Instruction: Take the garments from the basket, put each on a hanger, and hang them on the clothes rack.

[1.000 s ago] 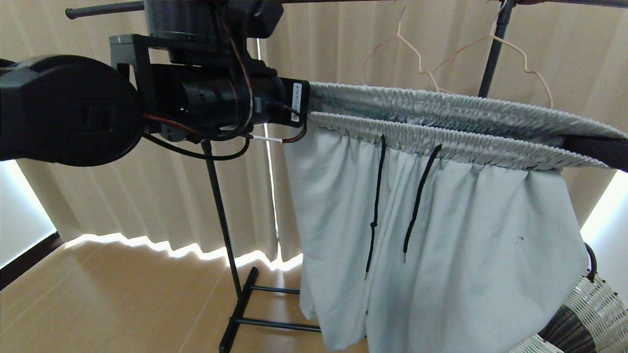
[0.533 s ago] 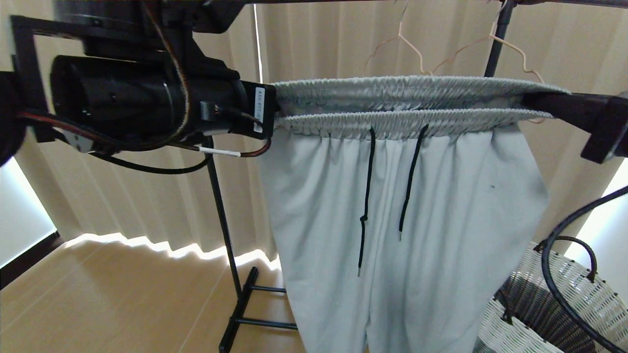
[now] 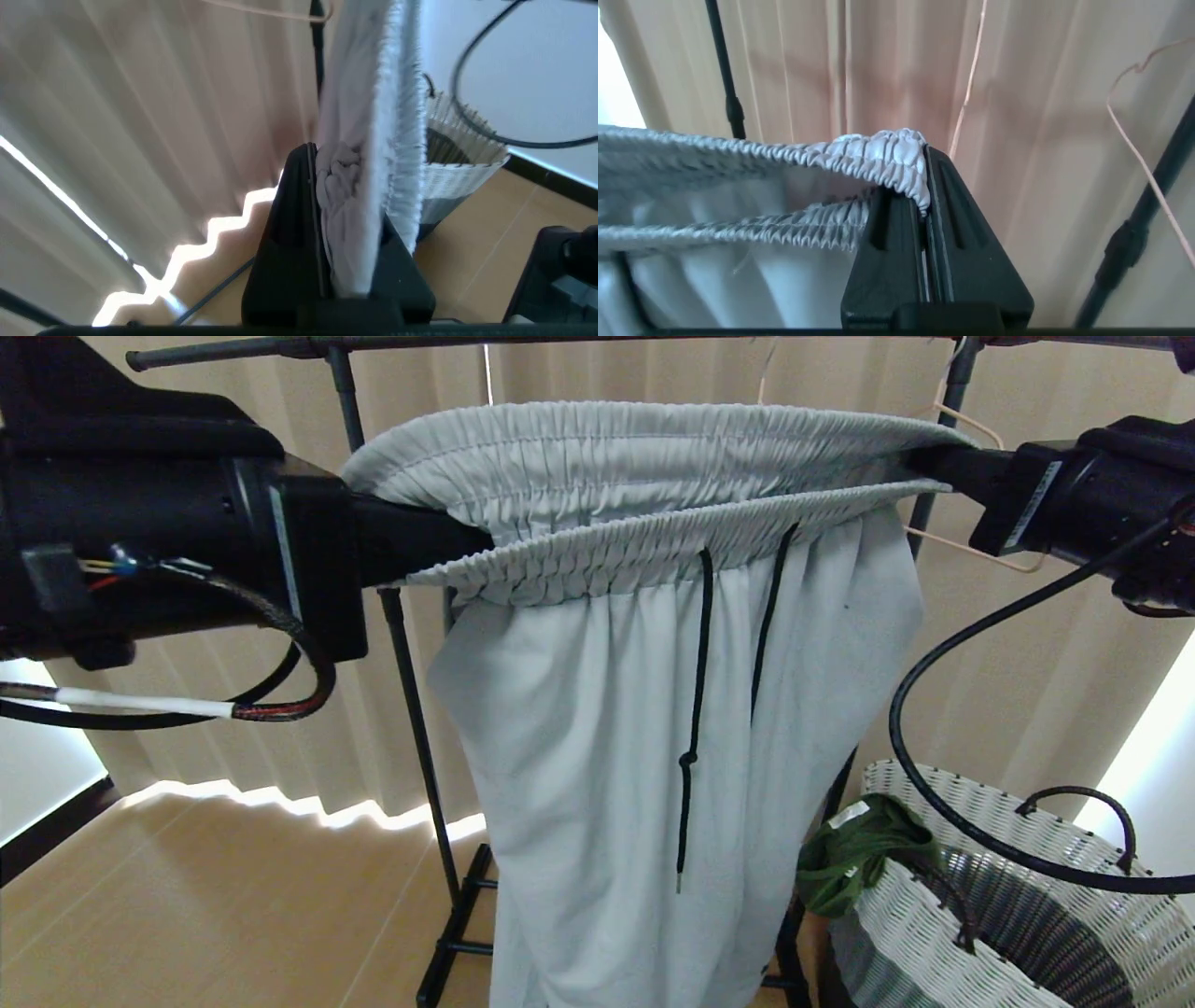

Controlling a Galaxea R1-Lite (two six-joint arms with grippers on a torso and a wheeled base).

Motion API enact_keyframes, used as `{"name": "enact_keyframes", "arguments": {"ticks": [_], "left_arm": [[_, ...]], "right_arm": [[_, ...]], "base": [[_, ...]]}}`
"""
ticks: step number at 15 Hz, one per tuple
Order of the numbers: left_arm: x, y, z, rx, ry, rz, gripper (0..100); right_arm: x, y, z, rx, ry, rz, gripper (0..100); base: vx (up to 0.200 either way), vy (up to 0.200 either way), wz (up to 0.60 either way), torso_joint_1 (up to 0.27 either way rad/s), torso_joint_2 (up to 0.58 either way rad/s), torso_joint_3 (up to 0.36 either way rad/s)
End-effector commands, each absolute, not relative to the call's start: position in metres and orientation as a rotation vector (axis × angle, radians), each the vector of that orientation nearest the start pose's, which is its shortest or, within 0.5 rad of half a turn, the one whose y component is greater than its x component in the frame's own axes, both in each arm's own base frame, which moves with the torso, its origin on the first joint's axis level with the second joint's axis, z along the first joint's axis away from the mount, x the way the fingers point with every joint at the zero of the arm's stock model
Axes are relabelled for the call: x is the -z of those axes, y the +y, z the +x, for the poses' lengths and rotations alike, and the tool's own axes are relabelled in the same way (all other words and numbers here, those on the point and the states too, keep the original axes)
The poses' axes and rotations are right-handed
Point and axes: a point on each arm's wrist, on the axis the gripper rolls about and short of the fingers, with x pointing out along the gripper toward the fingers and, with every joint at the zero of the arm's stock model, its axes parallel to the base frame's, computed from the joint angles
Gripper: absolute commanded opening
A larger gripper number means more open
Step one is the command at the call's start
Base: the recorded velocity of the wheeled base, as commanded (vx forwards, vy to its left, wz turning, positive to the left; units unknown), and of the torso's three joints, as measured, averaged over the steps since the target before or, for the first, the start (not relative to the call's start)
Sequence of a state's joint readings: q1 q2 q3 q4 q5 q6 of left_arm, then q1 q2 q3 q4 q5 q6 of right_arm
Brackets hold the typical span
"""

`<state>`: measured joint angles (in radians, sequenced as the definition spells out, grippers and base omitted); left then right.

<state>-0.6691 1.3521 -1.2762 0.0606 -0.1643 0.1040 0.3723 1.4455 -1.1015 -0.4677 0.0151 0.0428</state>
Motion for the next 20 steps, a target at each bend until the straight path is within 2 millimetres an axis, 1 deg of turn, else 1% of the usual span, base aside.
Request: {"name": "enact_keyframes", "arguments": {"ticks": [1,4,5,7,8,9,11,13,14,20], "left_arm": [[-0.345,-0.132,0.154,0.861,0.064,0.133,0],[-0.344,-0.134,0.157,0.858,0.064,0.138,0],[-0.343,-0.136,0.161,0.832,0.061,0.140,0],[-0.341,-0.142,0.173,0.697,0.066,0.148,0],[-0.338,-0.148,0.183,0.615,0.067,0.153,0],[-0.335,-0.153,0.191,0.569,0.070,0.156,0],[-0.330,-0.161,0.204,0.517,0.061,0.153,0],[-0.327,-0.165,0.210,0.486,0.056,0.152,0],[-0.325,-0.168,0.214,0.475,0.057,0.153,0],[-0.323,-0.168,0.215,0.472,0.064,0.157,0]], "right_arm": [[-0.319,0.098,0.249,-0.388,-0.100,0.060,0],[-0.320,0.096,0.245,-0.382,-0.101,0.061,0],[-0.321,0.095,0.241,-0.379,-0.099,0.059,0],[-0.325,0.090,0.230,-0.378,-0.108,0.058,0],[-0.329,0.086,0.219,-0.377,-0.101,0.055,0],[-0.331,0.082,0.210,-0.377,-0.083,0.052,0],[-0.334,0.073,0.187,-0.378,-0.059,0.047,0],[-0.328,0.067,0.170,-0.380,-0.043,0.044,0],[-0.320,0.064,0.163,-0.381,-0.020,0.037,0],[-0.315,0.066,0.167,-0.388,0.003,0.032,0]], "base": [[0.000,0.000,0.00,0.000,0.00,0.000],[0.000,0.000,0.00,0.000,0.00,0.000],[0.000,0.000,0.00,0.000,0.00,0.000],[0.000,0.000,0.00,0.000,0.00,0.000],[0.000,0.000,0.00,0.000,0.00,0.000],[0.000,0.000,0.00,0.000,0.00,0.000],[0.000,0.000,0.00,0.000,0.00,0.000],[0.000,0.000,0.00,0.000,0.00,0.000],[0.000,0.000,0.00,0.000,0.00,0.000],[0.000,0.000,0.00,0.000,0.00,0.000]]}}
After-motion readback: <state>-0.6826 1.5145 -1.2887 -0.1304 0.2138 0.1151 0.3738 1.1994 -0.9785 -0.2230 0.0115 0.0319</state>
